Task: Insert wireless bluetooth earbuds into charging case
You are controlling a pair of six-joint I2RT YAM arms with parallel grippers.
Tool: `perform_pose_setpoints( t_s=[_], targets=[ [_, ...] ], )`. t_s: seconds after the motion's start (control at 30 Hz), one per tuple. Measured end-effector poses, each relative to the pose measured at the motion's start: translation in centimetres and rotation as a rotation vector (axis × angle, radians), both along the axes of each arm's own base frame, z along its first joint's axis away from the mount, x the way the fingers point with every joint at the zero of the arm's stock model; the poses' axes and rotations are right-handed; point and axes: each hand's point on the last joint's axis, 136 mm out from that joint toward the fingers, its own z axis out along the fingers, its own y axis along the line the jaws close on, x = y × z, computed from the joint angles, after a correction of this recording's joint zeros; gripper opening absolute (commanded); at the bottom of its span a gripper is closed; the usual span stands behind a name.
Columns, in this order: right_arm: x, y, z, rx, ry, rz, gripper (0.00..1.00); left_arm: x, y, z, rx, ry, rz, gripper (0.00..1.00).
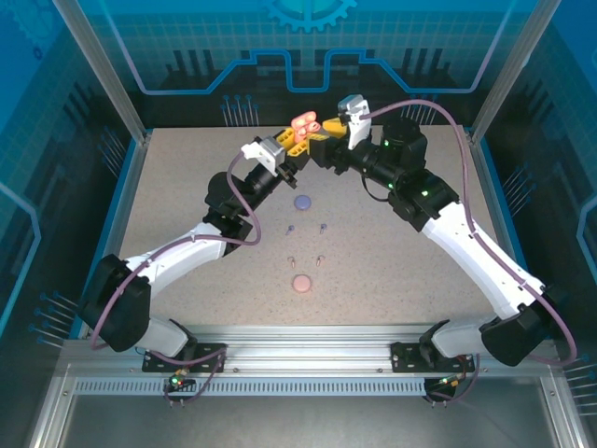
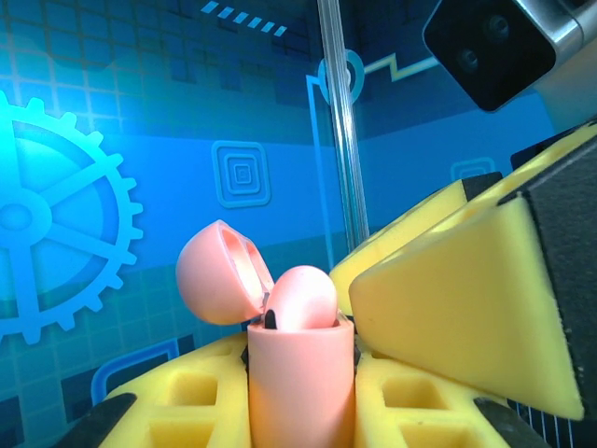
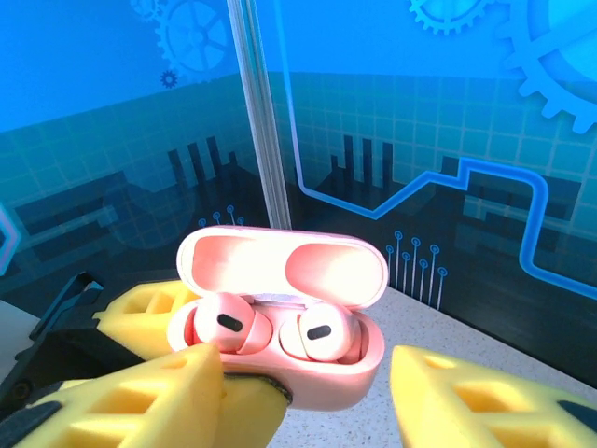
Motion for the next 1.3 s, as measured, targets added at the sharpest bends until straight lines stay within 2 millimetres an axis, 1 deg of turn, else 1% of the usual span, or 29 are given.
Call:
perform_pose_setpoints(
  t_s=[0.1,0.2,0.43,0.53,0.63,0.7,0.77,0.83,0.93,0.97,1.0,1.03,1.13,1.3],
  targets=[
    [-0.4,-0.2,-0.1,0.003,0.005,0.003,0.58,0.0,0.0,0.0,0.001,0.000,-0.001,0.00],
    [-1.3,-0.6,-0.4,0.004,0.011,0.009,0.60,0.0,0.0,0.1,0.001,-0.003,-0.002,0.00],
    [-4.3,-2.9,-1.8,-0.003,0.055,-0.003,0.61,-0.2,0.1,0.7,-0.012,-0.023,-0.002,0.00],
    [-4.5,-4.1,-1.7,0.011,0.076,-0.038,0.59,-0.3,0.1,0.9,-0.016,-0.028,-0.002,0.00],
    [-3.3,-5.9,-2.0,0.025,0.126,-0.102,0.55,-0.3,0.1,1.0,-0.017,-0.032,-0.002,0.00],
    [-1.8,-6.8,-1.8,0.030,0.173,-0.144,0.49,-0.4,0.1,0.9,-0.016,-0.032,-0.007,0.00],
    [0.0,-7.1,-0.8,0.040,0.209,-0.173,0.41,-0.5,-0.1,0.9,-0.013,-0.034,-0.017,0.00],
    [1.4,-6.9,0.3,0.043,0.234,-0.181,0.32,-0.6,-0.2,0.9,-0.009,-0.035,-0.028,0.00],
    [3.2,-6.0,2.3,0.050,0.259,-0.169,0.16,-0.9,-0.5,0.7,-0.009,-0.028,-0.055,0.00],
    [3.7,-5.7,2.8,0.051,0.267,-0.165,0.11,-0.9,-0.6,0.6,-0.008,-0.023,-0.063,0.00],
    [4.2,-5.4,3.0,0.048,0.275,-0.160,0.03,-1.0,-0.6,0.3,-0.006,-0.017,-0.069,0.00],
    [4.6,-5.2,3.1,0.047,0.290,-0.157,0.00,-1.0,-0.8,0.0,-0.002,-0.010,-0.075,0.00],
    [5.7,-4.6,2.8,0.031,0.329,-0.152,0.00,-1.1,-1.1,-1.1,0.009,0.016,-0.092,0.00],
    [7.4,-3.5,1.1,0.009,0.414,-0.134,0.00,-1.2,-1.7,-2.7,0.028,0.053,-0.124,0.00]
  ],
)
